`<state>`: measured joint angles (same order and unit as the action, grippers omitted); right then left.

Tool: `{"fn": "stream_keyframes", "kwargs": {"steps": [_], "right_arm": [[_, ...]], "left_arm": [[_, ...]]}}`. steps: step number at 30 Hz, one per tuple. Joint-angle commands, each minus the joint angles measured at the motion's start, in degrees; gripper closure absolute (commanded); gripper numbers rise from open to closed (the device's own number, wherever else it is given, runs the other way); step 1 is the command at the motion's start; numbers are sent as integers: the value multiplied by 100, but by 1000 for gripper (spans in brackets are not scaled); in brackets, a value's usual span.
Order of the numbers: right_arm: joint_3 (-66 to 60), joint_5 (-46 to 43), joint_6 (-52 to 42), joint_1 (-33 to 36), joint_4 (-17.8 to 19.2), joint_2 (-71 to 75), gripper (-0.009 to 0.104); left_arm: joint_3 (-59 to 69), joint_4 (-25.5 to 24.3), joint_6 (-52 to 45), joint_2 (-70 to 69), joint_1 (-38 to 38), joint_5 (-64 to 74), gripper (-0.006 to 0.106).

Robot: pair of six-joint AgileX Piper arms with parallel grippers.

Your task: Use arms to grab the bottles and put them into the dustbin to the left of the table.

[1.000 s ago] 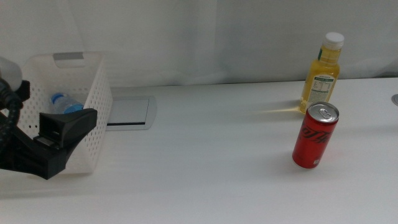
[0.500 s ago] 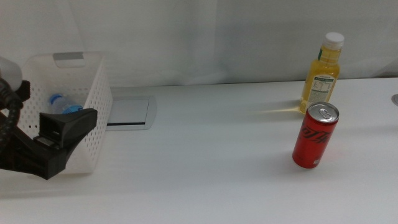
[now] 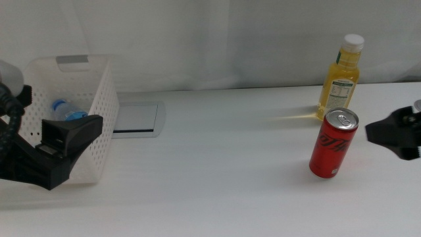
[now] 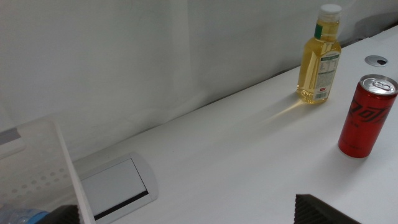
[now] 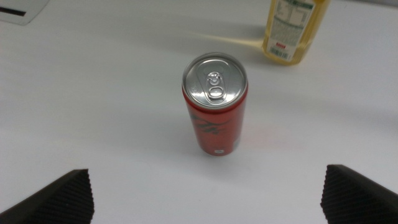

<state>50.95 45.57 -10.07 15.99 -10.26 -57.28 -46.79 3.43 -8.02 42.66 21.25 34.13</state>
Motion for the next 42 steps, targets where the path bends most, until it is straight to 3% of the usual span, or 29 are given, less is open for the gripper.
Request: {"fn": "stream_keyframes", "kwargs": {"steps": [1,6,12,21,34,37,42], "right_arm": [[-91,-223,-27,11,-139,-187,-8],[-907,-1240,-487,36,-733,-275,-8],[-2095,-2891,-998,408,-754,-285,-8],[-3218,-5604,-928,646,-1044,-299,-8],[-3259,-6792,-775,646,-1032,-1643,-8],[-3225,-7256,-400,646,-691,-1974,-8],[-3215,-7822,585,646,285,-2409,-8]], "left_arm": [[28,2,-11,-19,41,10,11],[28,2,-11,-19,41,64,11],[28,-7,-11,-19,41,87,11],[28,-7,-11,-19,41,87,11],[28,-7,-28,-19,41,66,11],[28,-7,-28,-19,41,66,11],[28,-7,-28,-19,41,66,11]]}}
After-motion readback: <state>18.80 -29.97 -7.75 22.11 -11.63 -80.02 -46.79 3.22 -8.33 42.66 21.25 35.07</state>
